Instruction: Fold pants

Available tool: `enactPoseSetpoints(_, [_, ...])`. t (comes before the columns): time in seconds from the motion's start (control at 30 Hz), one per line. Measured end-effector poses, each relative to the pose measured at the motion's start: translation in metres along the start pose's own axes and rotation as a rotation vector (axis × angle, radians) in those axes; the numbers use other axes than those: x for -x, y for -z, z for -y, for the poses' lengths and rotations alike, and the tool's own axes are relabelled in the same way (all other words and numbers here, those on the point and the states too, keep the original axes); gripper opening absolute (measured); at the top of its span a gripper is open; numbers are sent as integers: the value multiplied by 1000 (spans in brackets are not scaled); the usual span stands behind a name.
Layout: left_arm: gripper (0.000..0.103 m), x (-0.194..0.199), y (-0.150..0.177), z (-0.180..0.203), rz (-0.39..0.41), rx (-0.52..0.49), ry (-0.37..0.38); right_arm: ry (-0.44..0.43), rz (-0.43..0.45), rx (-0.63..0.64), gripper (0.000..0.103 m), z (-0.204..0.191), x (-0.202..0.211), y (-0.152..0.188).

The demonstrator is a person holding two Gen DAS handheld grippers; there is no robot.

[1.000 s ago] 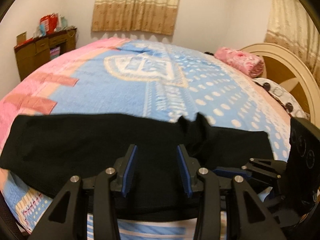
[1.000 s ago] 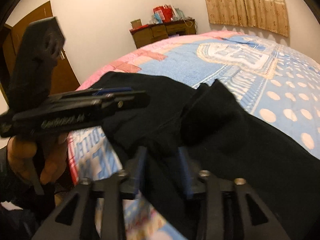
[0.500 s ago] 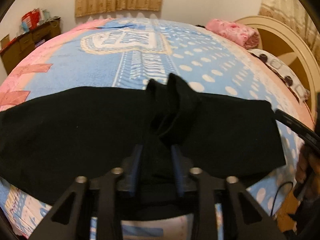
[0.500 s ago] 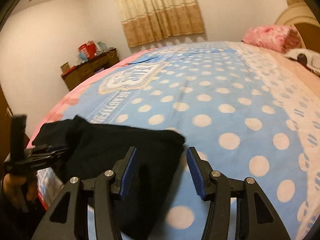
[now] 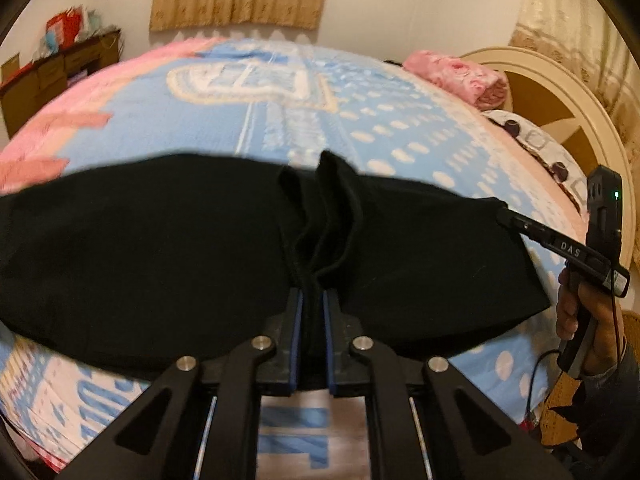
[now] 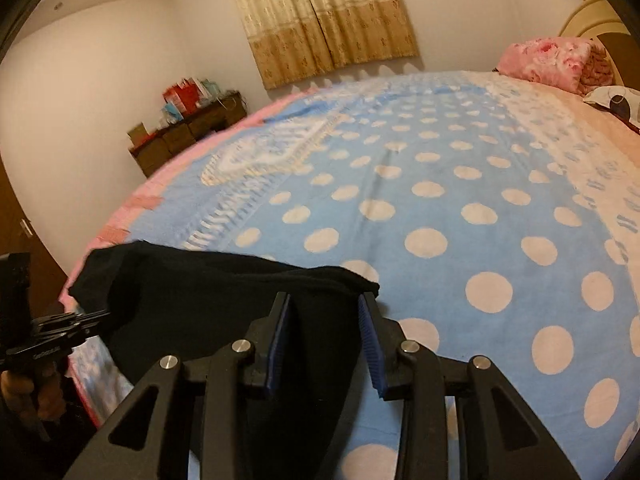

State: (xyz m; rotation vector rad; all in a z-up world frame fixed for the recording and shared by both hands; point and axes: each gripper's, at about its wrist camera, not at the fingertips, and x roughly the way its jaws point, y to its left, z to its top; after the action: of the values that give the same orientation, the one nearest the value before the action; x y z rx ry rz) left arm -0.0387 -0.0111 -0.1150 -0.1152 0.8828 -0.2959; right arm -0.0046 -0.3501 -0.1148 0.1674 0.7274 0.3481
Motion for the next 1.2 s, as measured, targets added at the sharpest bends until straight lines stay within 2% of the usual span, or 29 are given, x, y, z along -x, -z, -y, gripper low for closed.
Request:
enactPoseSetpoints(0.03, [12,-1,0,-2,4,11,4,14,-1,6,39,1,-4,2])
enactPoseSetpoints(0.07, [14,-1,-1,-1,10,11,1,40,10,4,50,3,-6,2])
enactPoseSetpoints(0.1, [18,0,-1,0,19,6,-12,56,7,-4,56,4,-6,3])
enactPoseSetpoints(0.17, [25,0,-2,1,32,-4,-43,53,16,-34,57,9,-2,3])
enactPoseSetpoints(0.23, [36,-1,-2,-1,37,4,-61,95,43,-25,57,9,8,2])
enactPoseSetpoints(0.33, [42,-2,-3,-4,37,15,-66,98,80,28,57,-2,23,2])
enactPoseSetpoints(0.43, [43,-3,-6,-2,42,11,-85,100,78,66,57,-10,20,3])
enactPoseSetpoints(0.53, [48,-7,-9,3,45,-25,-130,140,12,47,58,0,-3,4])
enactPoseSetpoints(0.57, [50,-9,-10,3,45,-33,-139,128,-1,29,60,5,-8,5])
enactPoseSetpoints(0.63, [57,-11,-11,-1,39,-28,-148,124,10,25,61,6,-6,4])
enactPoseSetpoints(0.73, [58,-7,-12,-4,32,-24,-144,132,14,27,61,5,1,5])
enactPoseSetpoints(0.83, [57,12,-14,-13,53,-60,-217,139,66,14,61,4,20,7])
enactPoseSetpoints(0.9, [58,29,-17,-36,68,-71,-308,143,117,22,61,-2,36,7])
enactPoseSetpoints(1.0, [58,49,-24,-84,65,-32,-436,109,147,38,62,-17,47,5])
enactPoseSetpoints(1.07, [58,62,-29,-118,61,7,-496,77,155,59,62,-30,48,2])
enactPoseSetpoints(1.2, [58,78,-38,-175,59,65,-564,-23,144,130,62,-68,45,4])
